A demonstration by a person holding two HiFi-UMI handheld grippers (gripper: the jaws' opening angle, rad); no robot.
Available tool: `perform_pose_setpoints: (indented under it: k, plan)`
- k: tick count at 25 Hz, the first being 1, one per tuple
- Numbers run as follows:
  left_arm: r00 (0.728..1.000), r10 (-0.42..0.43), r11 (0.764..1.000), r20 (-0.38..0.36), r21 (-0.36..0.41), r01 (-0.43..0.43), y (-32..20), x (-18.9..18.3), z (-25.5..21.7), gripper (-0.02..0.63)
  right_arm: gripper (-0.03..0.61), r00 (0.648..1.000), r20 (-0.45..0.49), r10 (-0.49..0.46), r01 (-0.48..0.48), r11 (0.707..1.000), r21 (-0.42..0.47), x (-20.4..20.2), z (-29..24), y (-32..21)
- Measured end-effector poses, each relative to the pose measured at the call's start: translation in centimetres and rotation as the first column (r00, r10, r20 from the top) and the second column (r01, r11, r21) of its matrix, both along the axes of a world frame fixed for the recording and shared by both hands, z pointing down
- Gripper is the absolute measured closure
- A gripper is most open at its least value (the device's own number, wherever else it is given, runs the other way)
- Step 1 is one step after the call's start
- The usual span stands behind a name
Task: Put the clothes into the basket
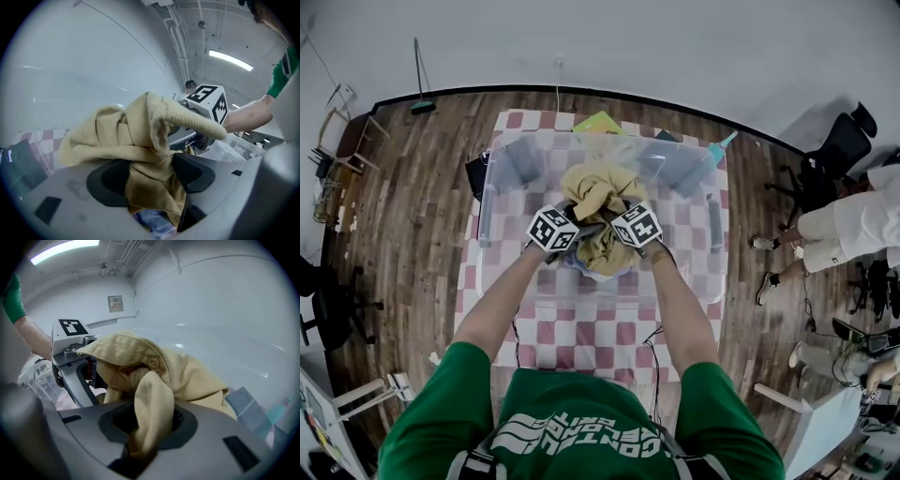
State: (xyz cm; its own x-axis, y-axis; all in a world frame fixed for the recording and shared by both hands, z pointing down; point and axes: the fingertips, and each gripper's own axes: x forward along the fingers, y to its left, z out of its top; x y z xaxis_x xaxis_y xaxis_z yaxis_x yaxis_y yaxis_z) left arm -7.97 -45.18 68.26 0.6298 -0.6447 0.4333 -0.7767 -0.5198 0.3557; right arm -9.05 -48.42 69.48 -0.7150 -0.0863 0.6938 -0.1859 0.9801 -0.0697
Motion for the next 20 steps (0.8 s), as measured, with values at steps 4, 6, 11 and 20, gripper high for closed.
perform_pose_setpoints:
  k: [4, 6, 11, 20]
  plan:
    - [0.999, -0.020, 0.998, -0.024, -0.057, 0.019, 0.1, -0.1, 2.3, 0.318, 0.483, 0.998, -0.057, -0.018, 0.017, 1.000, -0.010, -0.1, 2.3, 0.2]
    - [0.999, -0.029, 0.997, -0.031, -0.078, 0.026, 0.1, -0.2, 3.0, 0.318, 0.482, 0.997, -0.074, -0.013, 0.012, 1.000, -0.023, -0.2, 3.1, 0.1]
    - [0.998, -0.040, 0.993, -0.043, -0.109, 0.035, 0.5, -0.3, 4.4, 0.318, 0.482, 0.995, -0.099, -0.002, -0.002, 0.999, -0.036, -0.2, 4.5, 0.4]
    - [1.000, -0.002, 0.996, 0.002, -0.092, 0.002, 1.6, -1.2, 3.0, 0.316, 0.431, 0.995, -0.097, 0.020, -0.025, 0.999, -0.045, 0.2, 3.3, 0.7]
